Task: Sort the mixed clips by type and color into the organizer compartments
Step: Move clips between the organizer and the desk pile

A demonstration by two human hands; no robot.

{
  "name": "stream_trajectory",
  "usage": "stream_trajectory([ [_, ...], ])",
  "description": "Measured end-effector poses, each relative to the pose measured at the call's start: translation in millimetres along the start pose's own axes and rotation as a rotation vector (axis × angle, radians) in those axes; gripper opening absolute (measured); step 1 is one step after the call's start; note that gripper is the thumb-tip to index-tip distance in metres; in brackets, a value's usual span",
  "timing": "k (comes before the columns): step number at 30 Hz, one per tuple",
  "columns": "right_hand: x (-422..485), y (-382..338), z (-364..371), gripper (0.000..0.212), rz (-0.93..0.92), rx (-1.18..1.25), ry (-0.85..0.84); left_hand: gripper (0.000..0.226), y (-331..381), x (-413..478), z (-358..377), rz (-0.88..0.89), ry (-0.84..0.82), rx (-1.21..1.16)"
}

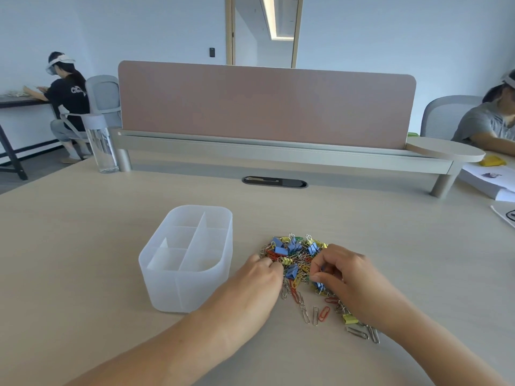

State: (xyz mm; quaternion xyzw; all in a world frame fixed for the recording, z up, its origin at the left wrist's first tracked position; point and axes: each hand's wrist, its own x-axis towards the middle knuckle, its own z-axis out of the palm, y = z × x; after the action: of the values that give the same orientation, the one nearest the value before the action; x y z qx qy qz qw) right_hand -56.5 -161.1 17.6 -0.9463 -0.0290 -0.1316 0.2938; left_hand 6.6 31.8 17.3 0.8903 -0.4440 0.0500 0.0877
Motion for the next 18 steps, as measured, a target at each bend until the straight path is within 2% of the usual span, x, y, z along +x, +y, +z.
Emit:
stream_trajectory([
  [5,0,-1,0,0.023,-0.008,0.037,0.056,0.037,11,-2,0,0.050,0.074,-0.106],
  [10,3,-15,-8,0.025,0.020,0.180,0.102,0.018,10,-2,-23,0.068,0.251,-0.245],
  [14,16,-38,-22,0.022,0.004,0.217,0.088,0.014,-1,-2,-62,-0.019,0.315,-0.364],
  [18,40,-63,-33,0.017,-0.028,0.111,-0.003,0.015,-31,-2,-87,-0.176,0.285,-0.393],
])
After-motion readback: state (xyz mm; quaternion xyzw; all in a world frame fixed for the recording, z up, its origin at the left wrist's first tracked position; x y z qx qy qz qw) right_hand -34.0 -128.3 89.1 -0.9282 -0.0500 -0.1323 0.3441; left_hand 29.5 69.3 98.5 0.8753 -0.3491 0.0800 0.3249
